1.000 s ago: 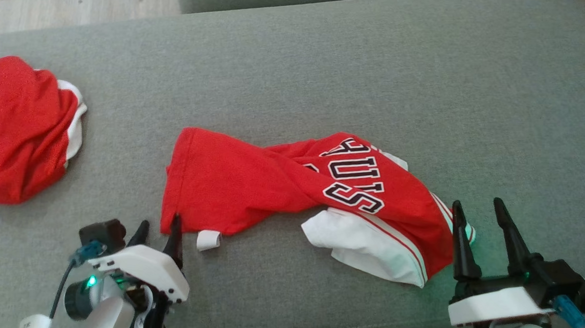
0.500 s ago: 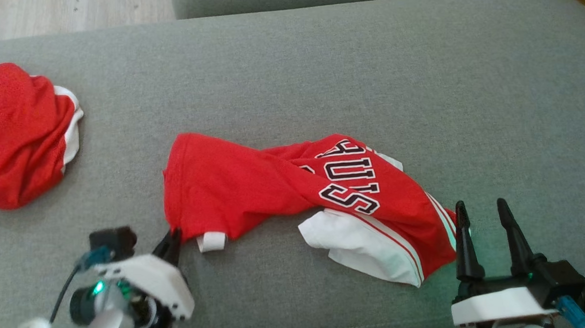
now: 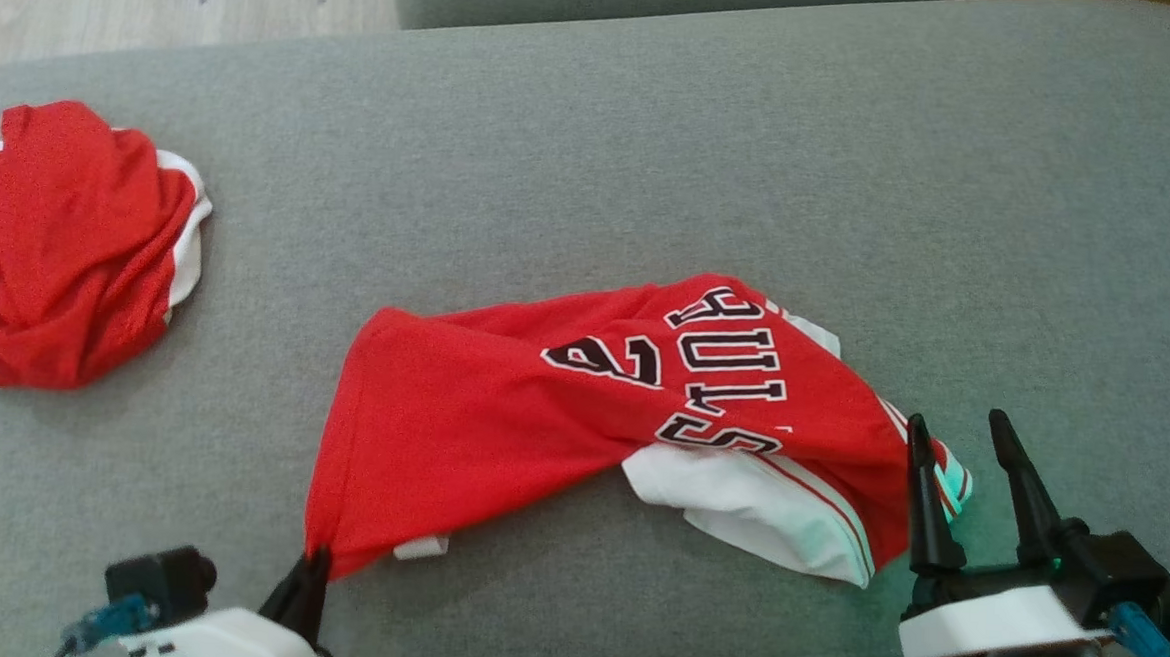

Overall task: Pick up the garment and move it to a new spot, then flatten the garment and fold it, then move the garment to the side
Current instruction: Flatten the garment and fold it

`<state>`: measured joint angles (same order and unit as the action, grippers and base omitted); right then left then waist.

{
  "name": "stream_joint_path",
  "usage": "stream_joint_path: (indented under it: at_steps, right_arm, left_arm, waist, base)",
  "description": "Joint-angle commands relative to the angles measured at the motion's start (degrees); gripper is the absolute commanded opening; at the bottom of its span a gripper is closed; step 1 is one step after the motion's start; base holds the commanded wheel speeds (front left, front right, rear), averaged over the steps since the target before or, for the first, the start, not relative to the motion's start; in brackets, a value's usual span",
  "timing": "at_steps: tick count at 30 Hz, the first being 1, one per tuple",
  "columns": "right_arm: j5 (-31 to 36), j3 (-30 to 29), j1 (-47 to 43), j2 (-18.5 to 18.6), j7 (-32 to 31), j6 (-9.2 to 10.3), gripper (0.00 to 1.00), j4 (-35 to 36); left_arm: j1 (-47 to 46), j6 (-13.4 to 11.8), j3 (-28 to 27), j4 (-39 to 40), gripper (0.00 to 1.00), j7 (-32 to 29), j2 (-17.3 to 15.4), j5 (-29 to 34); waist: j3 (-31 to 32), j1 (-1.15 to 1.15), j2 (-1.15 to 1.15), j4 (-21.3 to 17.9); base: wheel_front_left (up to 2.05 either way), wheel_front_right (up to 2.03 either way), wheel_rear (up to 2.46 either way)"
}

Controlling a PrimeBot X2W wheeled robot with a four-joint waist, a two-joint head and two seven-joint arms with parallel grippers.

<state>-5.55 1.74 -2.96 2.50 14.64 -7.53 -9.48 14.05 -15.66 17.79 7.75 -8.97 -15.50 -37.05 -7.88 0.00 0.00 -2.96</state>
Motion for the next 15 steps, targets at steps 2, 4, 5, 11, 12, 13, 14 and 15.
stream_joint_path:
  at_steps: [2,4,5,11,12,13,14,15]
  right_arm:
    - [-0.3,1.6,1.9,0.4,0.4,0.04,1.0,1.5]
    - [-0.2,1.2,1.9,0.4,0.4,0.04,1.0,1.5]
    - [-0.1,1.1,1.8,0.4,0.4,0.04,1.0,1.5]
    - [0.2,0.6,1.4,0.4,0.4,0.04,1.0,1.5]
    - [0.2,0.6,1.4,0.4,0.4,0.04,1.0,1.5]
    - [0.2,0.6,1.5,0.4,0.4,0.04,1.0,1.6]
    - [0.1,0.7,1.6,0.4,0.4,0.04,1.0,1.6]
    - [0.1,0.8,1.7,0.4,0.4,0.04,1.0,1.6]
  left_arm:
    - [-0.3,-0.6,-1.1,-0.4,0.48,0.0,-0.7,0.9]
    - [-0.1,-1.0,-0.4,-1.0,1.0,0.3,-1.1,2.3]
    - [-0.2,-1.2,0.1,-0.9,1.0,0.1,-1.7,3.5]
    - [-2.0,-1.2,3.5,5.3,1.0,-2.1,-3.5,7.5]
    - [-2.6,-0.5,4.6,7.2,1.0,-2.8,-3.3,7.4]
    - [-3.3,0.5,6.0,9.0,1.0,-3.7,-3.1,7.2]
    - [-4.2,1.5,7.4,10.2,1.0,-4.7,-2.9,7.1]
    - [-5.1,2.3,8.7,11.0,1.0,-5.4,-2.0,6.6]
  waist:
    - [0.2,0.0,0.0,-0.9]
    - [0.2,0.0,0.0,-1.4]
    - [0.2,0.0,0.0,-1.7]
    - [0.3,0.0,0.0,-3.0]
    - [0.3,0.0,0.0,-3.3]
    - [0.2,0.0,0.0,-3.6]
    - [0.2,0.0,0.0,-3.9]
    - [0.1,0.0,0.0,-4.2]
  base:
    - [0.0,0.0,0.0]
    - [0.0,0.0,0.0]
    - [0.0,0.0,0.0]
    - [0.0,0.0,0.0]
    - [0.0,0.0,0.0]
    - [0.0,0.0,0.0]
    - [0.0,0.0,0.0]
    - [0.0,0.0,0.0]
